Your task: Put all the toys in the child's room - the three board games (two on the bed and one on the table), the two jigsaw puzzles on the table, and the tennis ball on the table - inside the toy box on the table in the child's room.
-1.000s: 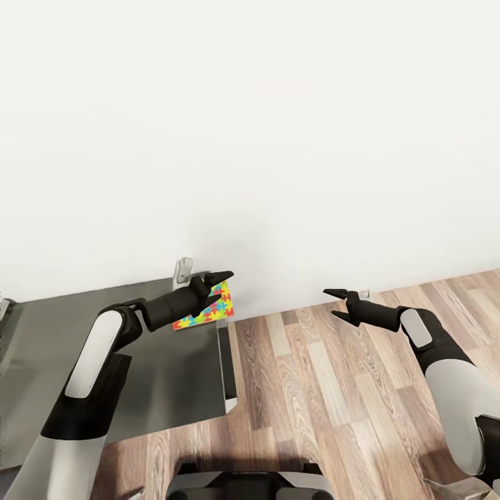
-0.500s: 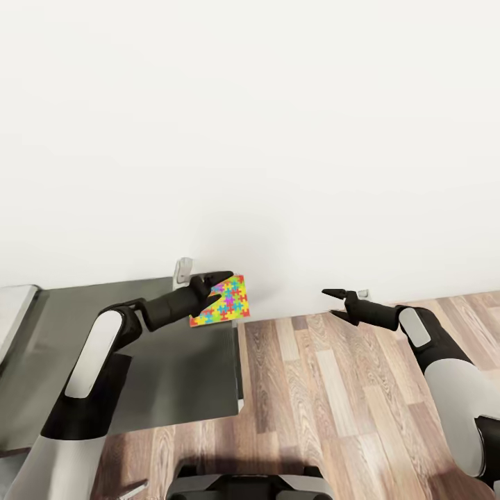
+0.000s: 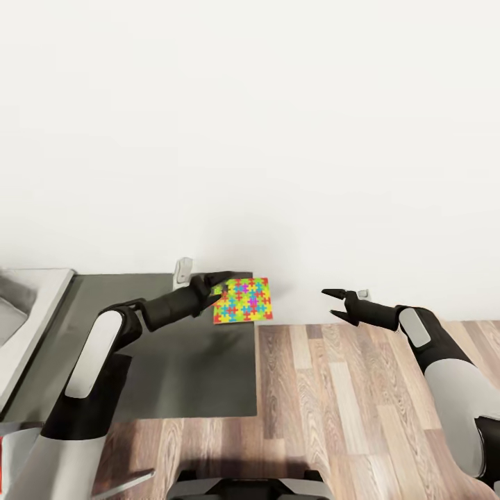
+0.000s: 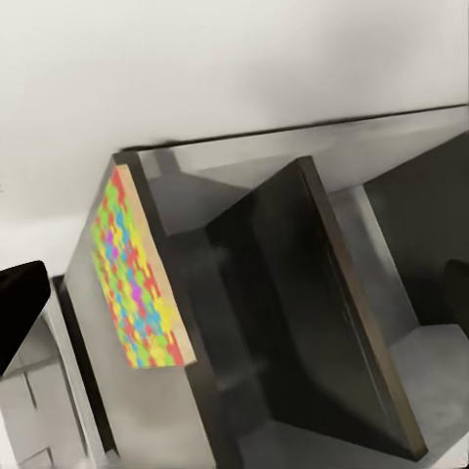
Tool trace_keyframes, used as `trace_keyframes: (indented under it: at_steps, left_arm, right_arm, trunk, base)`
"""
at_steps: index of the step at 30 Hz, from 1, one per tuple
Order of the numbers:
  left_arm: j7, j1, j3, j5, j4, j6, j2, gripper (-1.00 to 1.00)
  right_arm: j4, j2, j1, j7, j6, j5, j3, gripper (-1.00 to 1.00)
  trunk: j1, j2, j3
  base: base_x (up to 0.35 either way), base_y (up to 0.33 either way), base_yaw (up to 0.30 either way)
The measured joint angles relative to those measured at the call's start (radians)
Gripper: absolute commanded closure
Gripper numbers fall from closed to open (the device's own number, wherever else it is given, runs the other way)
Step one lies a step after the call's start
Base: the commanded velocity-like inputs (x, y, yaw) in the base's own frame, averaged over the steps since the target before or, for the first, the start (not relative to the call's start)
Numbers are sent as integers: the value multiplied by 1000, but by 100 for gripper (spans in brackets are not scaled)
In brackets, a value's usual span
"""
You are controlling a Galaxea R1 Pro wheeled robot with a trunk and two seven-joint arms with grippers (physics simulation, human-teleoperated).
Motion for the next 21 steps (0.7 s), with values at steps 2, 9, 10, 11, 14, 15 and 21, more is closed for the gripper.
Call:
trace_keyframes:
  at_steps: [2,9,10,11,14,15,21]
  left_arm:
    - [0,0,0,0,0,0,0,-100]
    - [0,-1,0,0,0,0,-1,-100]
    - [0,-1,-1,0,0,0,-1,-100]
    - [0,-1,-1,0,0,0,-1,-100]
    - [1,-5,-1,1,0,0,-2,-100]
    - [2,-10,-1,2,0,0,-3,-100]
    - [21,-85,-1,11,10,6,-12,-100]
  right_arm:
    - [0,0,0,1,0,0,0,-100]
    - [0,-2,0,19,1,-1,0,-100]
    - [0,-2,1,23,1,0,-1,-100]
    - [0,-2,1,23,1,0,-1,-100]
    - [0,-2,1,30,1,-1,-1,-100]
    - [0,-3,1,32,2,-1,-1,-100]
    - [1,-6,2,37,3,-2,-2,-100]
  trunk:
    - [0,0,2]
    - [0,0,8]
    - [0,0,8]
    - [0,0,9]
    - [0,0,10]
    - [0,0,11]
    - [0,0,12]
  base:
    - [0,0,246]
    - [0,0,253]
    - [0,0,244]
    - [0,0,214]
    - [0,0,160]
    - [0,0,137]
    - [0,0,78]
